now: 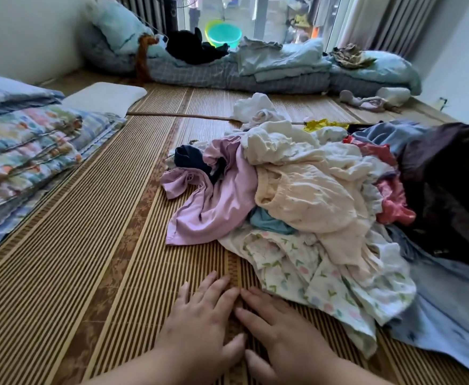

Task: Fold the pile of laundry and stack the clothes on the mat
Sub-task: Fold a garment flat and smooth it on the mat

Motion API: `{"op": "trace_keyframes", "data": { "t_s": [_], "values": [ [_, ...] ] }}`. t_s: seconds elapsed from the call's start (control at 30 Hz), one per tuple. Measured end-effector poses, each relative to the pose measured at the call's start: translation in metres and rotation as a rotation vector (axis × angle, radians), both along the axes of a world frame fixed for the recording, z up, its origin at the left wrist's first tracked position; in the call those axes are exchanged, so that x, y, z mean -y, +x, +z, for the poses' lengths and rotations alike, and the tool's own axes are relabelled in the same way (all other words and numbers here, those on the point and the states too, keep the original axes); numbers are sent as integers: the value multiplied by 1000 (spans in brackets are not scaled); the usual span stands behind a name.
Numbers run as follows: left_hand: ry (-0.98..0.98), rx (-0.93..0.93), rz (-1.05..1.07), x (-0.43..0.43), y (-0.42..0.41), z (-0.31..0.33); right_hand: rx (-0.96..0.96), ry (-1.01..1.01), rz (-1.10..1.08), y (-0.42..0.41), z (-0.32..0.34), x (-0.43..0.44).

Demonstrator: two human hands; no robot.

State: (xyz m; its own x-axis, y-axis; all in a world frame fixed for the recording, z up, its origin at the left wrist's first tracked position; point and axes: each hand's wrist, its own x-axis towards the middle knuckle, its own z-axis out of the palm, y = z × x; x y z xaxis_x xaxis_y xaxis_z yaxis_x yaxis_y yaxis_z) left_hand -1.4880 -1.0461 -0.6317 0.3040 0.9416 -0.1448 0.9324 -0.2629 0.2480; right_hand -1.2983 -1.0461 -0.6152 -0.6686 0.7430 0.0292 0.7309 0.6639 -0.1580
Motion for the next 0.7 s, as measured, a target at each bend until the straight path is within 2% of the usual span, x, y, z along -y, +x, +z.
{"op": "trace_keyframes", "data": {
  "t_s": [0.2, 0.47, 0.7],
  "values": [
    [10, -13, 0, 3, 1, 10, -30, -91, -26, 0, 5, 2],
    [35, 6, 7, 6, 0, 8, -12, -49, -35, 1, -6, 3],
    [-62, 46, -2, 1, -4, 21, -58, -129, -39, -1, -1, 5]
  ]
}}
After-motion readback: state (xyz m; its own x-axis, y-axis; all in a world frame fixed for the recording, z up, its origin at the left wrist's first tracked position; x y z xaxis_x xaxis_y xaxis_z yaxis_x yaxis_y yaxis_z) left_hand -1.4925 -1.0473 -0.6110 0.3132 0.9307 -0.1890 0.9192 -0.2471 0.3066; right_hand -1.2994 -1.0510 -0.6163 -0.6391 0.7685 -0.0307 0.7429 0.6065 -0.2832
